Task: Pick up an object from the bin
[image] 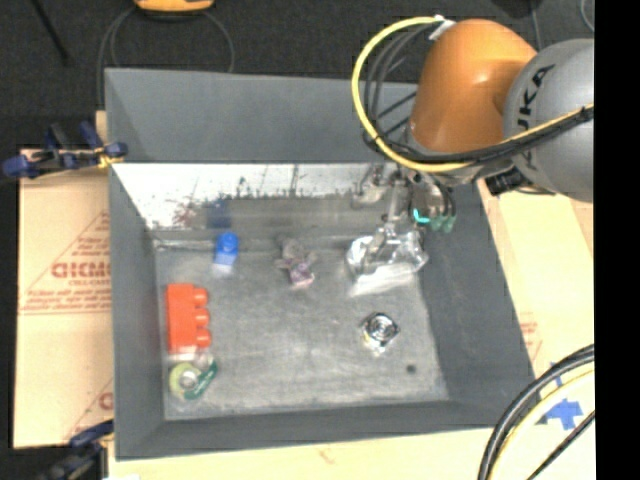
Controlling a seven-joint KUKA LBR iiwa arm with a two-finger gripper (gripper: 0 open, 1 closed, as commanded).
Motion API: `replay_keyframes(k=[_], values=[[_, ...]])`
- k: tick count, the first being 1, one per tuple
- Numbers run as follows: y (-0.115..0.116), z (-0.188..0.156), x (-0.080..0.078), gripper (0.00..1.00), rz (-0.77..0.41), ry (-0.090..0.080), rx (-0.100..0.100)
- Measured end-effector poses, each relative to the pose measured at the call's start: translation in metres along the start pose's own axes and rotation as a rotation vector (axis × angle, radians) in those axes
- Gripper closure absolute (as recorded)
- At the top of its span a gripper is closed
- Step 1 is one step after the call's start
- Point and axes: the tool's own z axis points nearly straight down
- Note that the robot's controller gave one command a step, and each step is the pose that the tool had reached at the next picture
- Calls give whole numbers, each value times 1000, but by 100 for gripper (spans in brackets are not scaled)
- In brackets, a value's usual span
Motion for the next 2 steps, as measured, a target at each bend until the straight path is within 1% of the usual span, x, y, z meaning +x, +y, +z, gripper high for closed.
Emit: replay_keyframes(k=[1, 2], values=[[-58, 137, -19, 0, -245, -14, 2], [-75, 120, -15, 0, -141, -11, 1]])
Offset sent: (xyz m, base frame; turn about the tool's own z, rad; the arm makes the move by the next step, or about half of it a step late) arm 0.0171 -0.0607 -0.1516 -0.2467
